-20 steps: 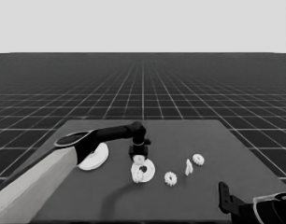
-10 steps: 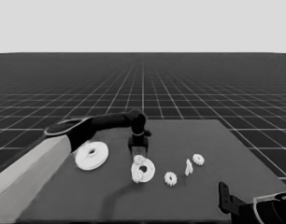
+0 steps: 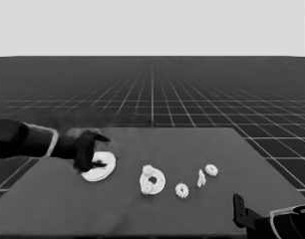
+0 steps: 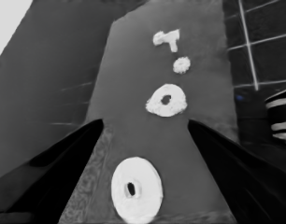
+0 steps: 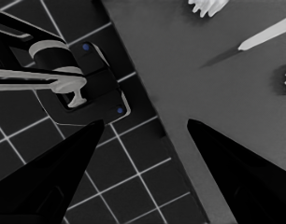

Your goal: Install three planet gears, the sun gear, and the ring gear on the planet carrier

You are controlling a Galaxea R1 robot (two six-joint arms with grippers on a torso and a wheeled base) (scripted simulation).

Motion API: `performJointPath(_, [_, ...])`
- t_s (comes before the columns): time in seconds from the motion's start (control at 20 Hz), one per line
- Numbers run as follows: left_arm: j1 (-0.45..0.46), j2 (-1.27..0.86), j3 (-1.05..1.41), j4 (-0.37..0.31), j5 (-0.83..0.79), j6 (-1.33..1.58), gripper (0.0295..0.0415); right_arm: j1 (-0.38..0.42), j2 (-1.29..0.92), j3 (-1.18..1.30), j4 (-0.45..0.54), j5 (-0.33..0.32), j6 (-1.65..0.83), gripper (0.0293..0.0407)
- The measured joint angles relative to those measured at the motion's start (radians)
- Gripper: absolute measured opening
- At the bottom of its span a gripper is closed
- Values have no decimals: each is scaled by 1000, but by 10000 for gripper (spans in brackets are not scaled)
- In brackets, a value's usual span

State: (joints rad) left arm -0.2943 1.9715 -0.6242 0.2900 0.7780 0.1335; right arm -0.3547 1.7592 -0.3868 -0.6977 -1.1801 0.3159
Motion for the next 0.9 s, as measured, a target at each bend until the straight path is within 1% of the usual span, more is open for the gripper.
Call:
performJointPath(0.1, [-31,-144,136,13,-66,142,386,0,0,0,0,0,0,385])
performJointPath(0.3, [-46,-208,198,19,-97,208,385,0,0,0,0,0,0,385])
performJointPath(0.35, [-47,-212,202,20,-99,212,385,309,163,-300,421,-84,263,395])
performJointPath(0.4, [-47,-214,204,20,-100,214,385,387,311,-624,519,-150,360,393])
performJointPath(0.45, [-47,-215,205,20,-101,215,385,390,419,-856,550,-198,398,389])
performJointPath(0.5, [-48,-216,205,20,-101,216,385,387,496,-1017,567,-227,407,387])
performJointPath(0.55, [-48,-216,206,20,-101,217,385,385,548,-1126,576,-244,405,385])
performJointPath(0.65, [-48,-216,206,20,-101,217,385,383,604,-1243,584,-260,395,385])
performJointPath(0.75, [-48,-216,206,20,-102,217,385,381,626,-1290,587,-266,389,385])
performJointPath(0.8, [-48,-217,206,20,-102,217,385,381,631,-1300,587,-267,387,385])
performJointPath(0.85, [-48,-217,206,20,-102,217,385,312,654,-1347,540,-208,371,385])
performJointPath(0.9, [-48,-217,206,20,-102,217,385,261,674,-1389,516,-171,357,385])
